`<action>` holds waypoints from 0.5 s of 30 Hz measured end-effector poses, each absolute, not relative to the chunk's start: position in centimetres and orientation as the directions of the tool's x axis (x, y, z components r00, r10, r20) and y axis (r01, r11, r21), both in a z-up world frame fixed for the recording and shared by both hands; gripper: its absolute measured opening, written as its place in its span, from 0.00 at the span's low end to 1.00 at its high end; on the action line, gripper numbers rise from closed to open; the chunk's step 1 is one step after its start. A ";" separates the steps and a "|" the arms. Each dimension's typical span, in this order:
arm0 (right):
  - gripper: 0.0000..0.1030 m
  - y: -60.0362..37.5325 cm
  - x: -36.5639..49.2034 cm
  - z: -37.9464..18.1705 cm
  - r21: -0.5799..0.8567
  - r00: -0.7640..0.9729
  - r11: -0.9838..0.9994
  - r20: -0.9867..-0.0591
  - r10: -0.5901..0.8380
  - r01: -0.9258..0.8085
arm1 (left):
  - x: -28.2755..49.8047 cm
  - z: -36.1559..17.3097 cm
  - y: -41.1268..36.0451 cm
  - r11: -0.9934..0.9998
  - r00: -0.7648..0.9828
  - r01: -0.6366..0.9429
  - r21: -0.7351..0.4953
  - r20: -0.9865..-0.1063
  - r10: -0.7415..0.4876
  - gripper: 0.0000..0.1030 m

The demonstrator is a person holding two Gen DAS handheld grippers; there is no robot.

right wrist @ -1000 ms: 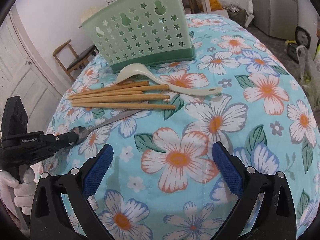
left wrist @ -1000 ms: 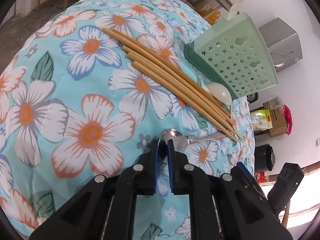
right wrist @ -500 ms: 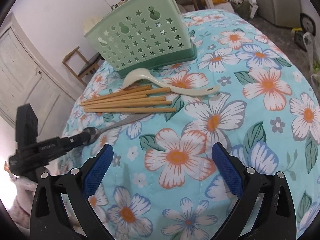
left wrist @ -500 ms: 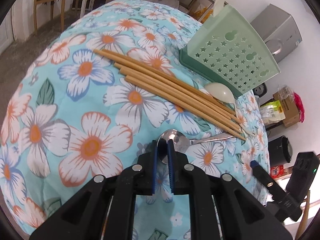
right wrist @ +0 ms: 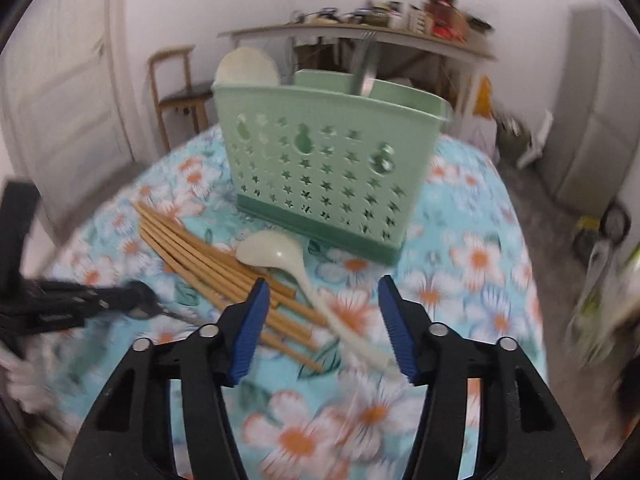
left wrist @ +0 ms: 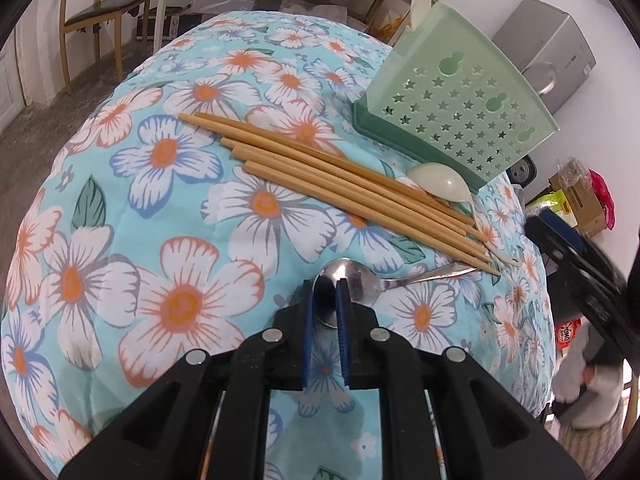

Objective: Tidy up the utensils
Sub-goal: 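Lift the metal spoon with the left gripper while the right gripper grasps the second cream spoon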

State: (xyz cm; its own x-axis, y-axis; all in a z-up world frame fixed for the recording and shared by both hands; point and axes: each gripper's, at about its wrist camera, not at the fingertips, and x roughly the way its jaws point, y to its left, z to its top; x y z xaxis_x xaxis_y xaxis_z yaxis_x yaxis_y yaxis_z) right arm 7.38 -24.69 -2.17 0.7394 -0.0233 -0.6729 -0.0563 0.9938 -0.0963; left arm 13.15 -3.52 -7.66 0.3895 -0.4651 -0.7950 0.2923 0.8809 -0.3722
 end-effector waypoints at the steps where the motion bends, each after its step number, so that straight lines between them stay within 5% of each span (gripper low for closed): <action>1: 0.44 -24.2 7.9 -2.5 -0.143 0.736 0.986 -0.676 -0.037 -0.082 | 13.1 -7.7 -3.5 0.880 0.392 0.297 -0.369 -0.794 -0.465 0.10; 15: 0.28 -20.2 11.7 -6.2 -0.471 0.715 0.835 -0.685 -0.143 -0.284 | 13.5 -7.7 -3.9 0.871 0.405 0.337 -0.357 -0.780 -0.477 0.11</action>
